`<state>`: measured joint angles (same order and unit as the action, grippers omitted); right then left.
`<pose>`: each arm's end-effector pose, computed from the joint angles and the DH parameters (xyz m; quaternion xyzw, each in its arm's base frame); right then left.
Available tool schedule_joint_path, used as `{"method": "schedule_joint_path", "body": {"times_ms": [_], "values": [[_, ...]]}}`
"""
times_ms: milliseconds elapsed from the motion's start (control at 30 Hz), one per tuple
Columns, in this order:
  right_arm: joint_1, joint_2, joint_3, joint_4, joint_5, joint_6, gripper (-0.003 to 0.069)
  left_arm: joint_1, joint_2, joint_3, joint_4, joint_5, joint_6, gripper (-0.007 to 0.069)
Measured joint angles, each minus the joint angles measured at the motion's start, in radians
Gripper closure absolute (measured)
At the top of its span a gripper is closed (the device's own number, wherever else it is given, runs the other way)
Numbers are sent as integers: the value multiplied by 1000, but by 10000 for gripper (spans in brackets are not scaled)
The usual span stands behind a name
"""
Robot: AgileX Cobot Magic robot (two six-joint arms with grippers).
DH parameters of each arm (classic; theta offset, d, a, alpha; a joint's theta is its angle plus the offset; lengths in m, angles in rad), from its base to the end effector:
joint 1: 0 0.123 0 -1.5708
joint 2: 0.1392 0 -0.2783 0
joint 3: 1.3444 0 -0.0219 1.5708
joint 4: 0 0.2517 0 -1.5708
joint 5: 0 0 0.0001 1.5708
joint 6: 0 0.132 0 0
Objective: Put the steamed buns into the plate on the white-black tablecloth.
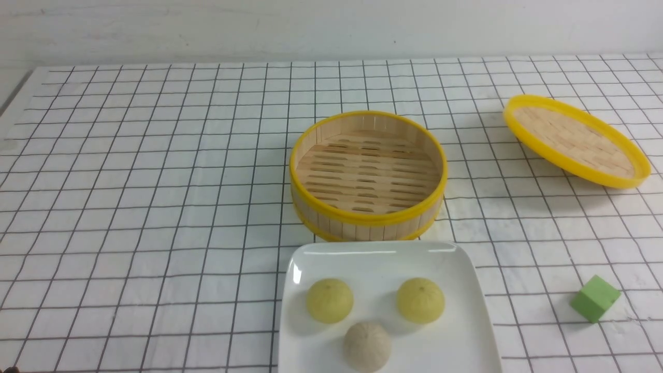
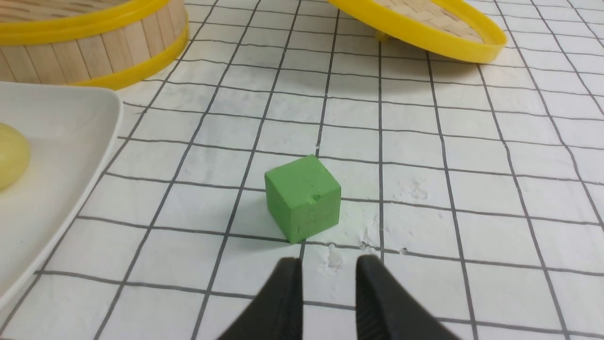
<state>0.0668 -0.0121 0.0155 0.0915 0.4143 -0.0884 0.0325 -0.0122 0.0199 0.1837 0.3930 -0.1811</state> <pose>0.0972 0.0114 0.1585 -0.0397 0.8123 0.0330 0.5809 0.0982 0.0124 0.1601 -0.0383 0.8059 0.0345 0.5898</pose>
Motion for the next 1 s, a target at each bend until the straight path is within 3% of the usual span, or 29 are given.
{"method": "schedule_joint_path", "body": {"times_ms": [1000], "values": [[0,0,0,0,-1,0,427,0,0,0,0,0,0,496]]}}
